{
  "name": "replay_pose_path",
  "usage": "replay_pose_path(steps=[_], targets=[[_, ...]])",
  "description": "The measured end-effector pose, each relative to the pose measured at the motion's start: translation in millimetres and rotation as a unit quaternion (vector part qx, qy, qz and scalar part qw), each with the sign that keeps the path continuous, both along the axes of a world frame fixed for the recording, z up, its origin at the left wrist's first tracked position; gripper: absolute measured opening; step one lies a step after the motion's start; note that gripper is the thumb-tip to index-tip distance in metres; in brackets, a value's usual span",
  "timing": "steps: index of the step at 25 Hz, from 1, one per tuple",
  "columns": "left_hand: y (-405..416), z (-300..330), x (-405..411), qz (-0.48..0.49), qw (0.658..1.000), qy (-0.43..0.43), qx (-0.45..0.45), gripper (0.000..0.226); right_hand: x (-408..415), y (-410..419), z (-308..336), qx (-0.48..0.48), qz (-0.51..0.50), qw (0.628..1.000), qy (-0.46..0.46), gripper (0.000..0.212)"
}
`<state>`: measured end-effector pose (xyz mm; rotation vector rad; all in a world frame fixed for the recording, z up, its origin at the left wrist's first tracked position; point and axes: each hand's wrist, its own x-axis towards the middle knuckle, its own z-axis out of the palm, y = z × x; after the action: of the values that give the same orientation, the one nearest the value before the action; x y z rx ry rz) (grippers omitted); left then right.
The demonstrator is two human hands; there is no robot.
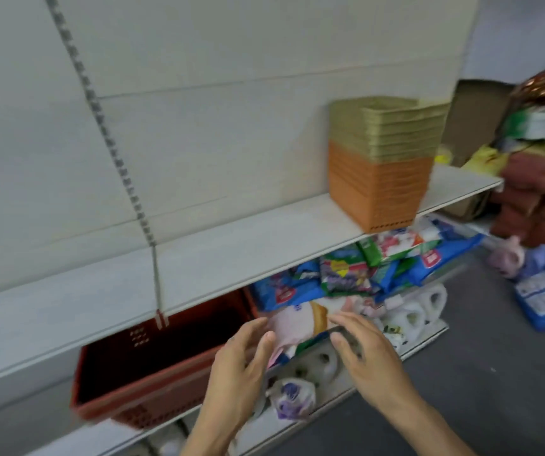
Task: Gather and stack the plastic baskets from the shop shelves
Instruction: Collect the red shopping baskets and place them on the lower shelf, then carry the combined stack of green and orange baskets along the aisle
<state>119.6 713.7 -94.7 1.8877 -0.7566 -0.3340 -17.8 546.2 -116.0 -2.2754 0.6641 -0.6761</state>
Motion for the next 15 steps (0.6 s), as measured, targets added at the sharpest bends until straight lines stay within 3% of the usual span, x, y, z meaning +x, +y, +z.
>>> replay_pose_path(steps=[10, 14, 15], targets=[[-292, 94, -55, -0.030, 0.990, 0.052, -0.129, 0.014, -79, -304, 91, 0.019, -0.040, 0.993, -0.107, 0.023], [-360, 105, -38, 0.010, 0.987, 0.081, -0.135, 0.014, -59, -383, 115, 0.134, -0.024, 0.980, -0.147, 0.028], [-376, 105, -29, 0.024, 0.989, 0.081, -0.125, 0.026, -48, -401, 118, 0.180, -0.015, 0.971, -0.158, 0.030]])
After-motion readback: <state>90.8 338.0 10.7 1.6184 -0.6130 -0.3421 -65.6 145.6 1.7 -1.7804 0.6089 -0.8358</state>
